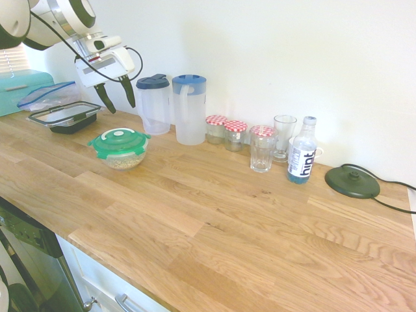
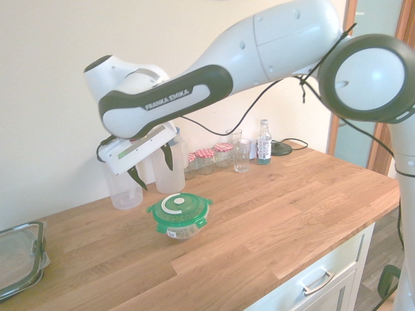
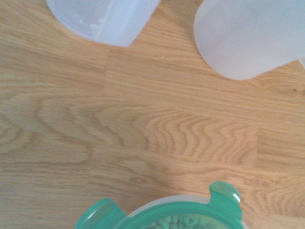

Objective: Cover the lid of food container

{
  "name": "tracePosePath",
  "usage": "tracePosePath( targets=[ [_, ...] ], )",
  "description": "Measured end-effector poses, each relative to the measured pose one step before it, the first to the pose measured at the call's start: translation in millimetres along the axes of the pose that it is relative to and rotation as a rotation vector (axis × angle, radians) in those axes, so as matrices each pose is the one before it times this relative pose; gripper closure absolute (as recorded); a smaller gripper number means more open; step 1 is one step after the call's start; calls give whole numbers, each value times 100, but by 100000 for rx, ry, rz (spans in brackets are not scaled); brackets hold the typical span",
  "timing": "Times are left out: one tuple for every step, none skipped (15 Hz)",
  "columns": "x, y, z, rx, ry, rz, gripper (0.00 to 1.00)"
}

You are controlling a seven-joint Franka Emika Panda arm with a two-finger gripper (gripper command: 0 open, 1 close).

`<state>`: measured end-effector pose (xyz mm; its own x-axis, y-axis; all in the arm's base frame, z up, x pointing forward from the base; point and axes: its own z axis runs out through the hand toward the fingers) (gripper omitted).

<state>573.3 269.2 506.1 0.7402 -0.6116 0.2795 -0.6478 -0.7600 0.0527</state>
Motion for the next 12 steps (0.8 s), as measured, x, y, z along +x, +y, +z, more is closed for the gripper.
tracePosePath(
  targets=[
    [1666,1712,11,5524,-4183,-54,0],
    [1557,1797,-7,5506,-3897,-165,0],
    [1527,2038,-14,4422,-2825,-419,0],
    [1447,2414,-38,1810,-920,-518,0],
    [1194,2561,-52,218,198,77,0],
    [934,2547,-36,355,32,336,0],
    [795,2721,-11,79,172,207,0],
    [594,2769,59,-480,348,24,0],
    [371,2728,104,-658,338,-37,0],
    [164,2642,159,-427,361,-116,0],
    [-75,2705,266,-346,230,-4,0],
    [-379,2468,286,249,-590,413,0]
  ],
)
